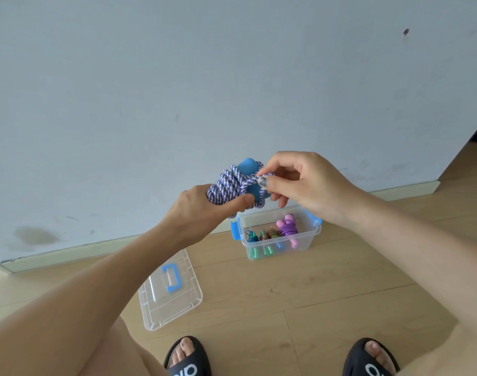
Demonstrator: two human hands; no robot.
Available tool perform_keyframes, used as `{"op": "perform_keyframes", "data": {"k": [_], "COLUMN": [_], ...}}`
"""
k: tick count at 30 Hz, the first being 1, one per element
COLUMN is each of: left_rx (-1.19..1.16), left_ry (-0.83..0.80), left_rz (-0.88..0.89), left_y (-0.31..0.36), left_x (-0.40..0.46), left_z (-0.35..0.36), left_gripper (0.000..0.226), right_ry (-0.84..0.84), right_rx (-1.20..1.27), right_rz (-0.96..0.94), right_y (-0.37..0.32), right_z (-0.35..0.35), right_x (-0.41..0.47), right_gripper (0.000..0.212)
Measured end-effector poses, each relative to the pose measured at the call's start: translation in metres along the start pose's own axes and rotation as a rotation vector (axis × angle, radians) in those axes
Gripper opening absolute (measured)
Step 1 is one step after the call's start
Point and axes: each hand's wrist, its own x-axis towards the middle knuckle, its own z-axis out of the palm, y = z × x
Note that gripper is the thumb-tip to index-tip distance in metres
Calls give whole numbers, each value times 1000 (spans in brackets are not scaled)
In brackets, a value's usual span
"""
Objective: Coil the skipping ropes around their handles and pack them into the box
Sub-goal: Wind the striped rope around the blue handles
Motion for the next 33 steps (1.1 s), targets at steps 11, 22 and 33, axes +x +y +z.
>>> {"op": "perform_keyframes", "data": {"k": [11,22,33], "left_rx": [-1,69,71], "left_ry": [20,-5,4], "left_rz": [35,27,57], "left_y": [-1,-8,-8], "left_x": [2,1,-2], "left_z": [-4,-4,-9], "left_gripper": [54,73,68], "right_ry": [99,12,102], "right_rx": [-227,-470,-215], "right_rz": [-144,-255,-40], "right_y": [-2,-2,-2], "right_z": [8,12,10], "right_x": [0,-2,0], "right_gripper": [10,19,20]}}
